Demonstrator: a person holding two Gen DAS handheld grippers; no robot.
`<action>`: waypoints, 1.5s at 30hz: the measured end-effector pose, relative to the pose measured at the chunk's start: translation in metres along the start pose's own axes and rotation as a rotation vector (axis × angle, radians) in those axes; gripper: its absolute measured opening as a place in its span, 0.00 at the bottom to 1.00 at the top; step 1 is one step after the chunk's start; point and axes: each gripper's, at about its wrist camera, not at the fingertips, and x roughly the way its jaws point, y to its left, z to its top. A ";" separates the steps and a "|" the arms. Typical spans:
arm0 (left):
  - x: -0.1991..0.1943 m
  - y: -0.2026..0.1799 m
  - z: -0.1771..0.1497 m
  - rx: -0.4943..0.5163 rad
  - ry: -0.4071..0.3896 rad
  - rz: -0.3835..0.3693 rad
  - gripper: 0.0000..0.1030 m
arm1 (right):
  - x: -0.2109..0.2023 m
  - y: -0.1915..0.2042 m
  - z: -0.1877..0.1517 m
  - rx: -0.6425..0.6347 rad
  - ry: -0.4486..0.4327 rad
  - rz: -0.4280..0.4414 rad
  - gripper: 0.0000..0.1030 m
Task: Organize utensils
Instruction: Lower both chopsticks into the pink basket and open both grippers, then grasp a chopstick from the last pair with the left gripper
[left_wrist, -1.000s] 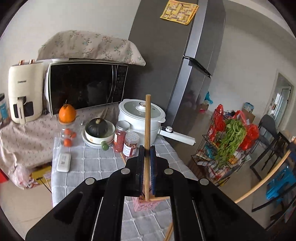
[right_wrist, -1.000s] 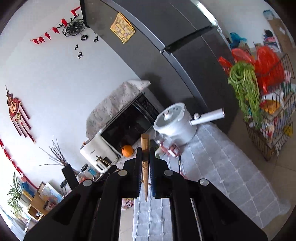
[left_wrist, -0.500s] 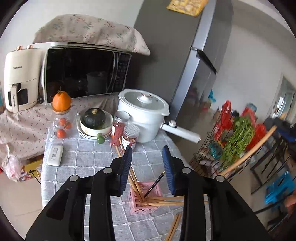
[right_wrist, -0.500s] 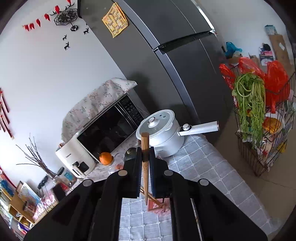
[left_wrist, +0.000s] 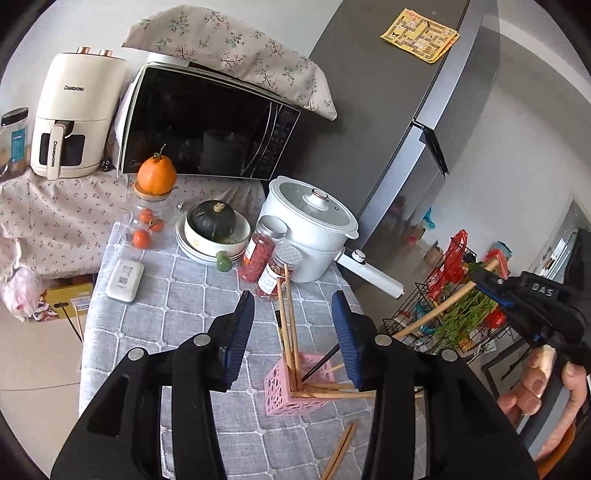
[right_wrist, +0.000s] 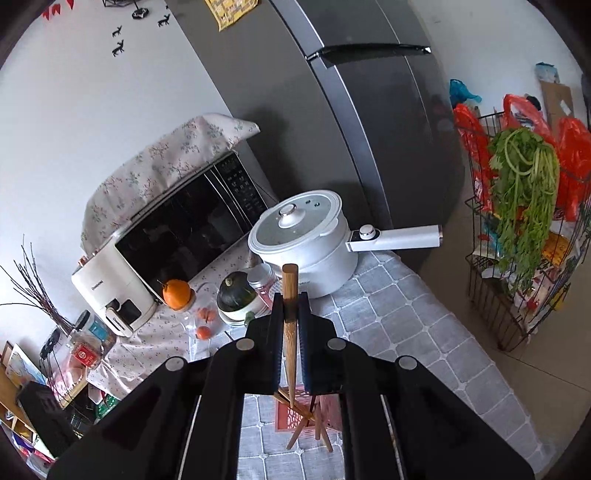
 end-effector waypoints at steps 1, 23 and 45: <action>0.000 0.000 0.000 0.001 0.004 -0.001 0.40 | 0.006 0.001 -0.003 -0.001 0.004 0.003 0.08; 0.002 -0.016 -0.038 0.068 0.124 0.045 0.82 | -0.044 -0.059 -0.067 0.171 -0.047 -0.036 0.91; 0.066 -0.068 -0.192 0.409 0.564 0.134 0.91 | -0.031 -0.224 -0.200 0.568 0.367 -0.248 0.93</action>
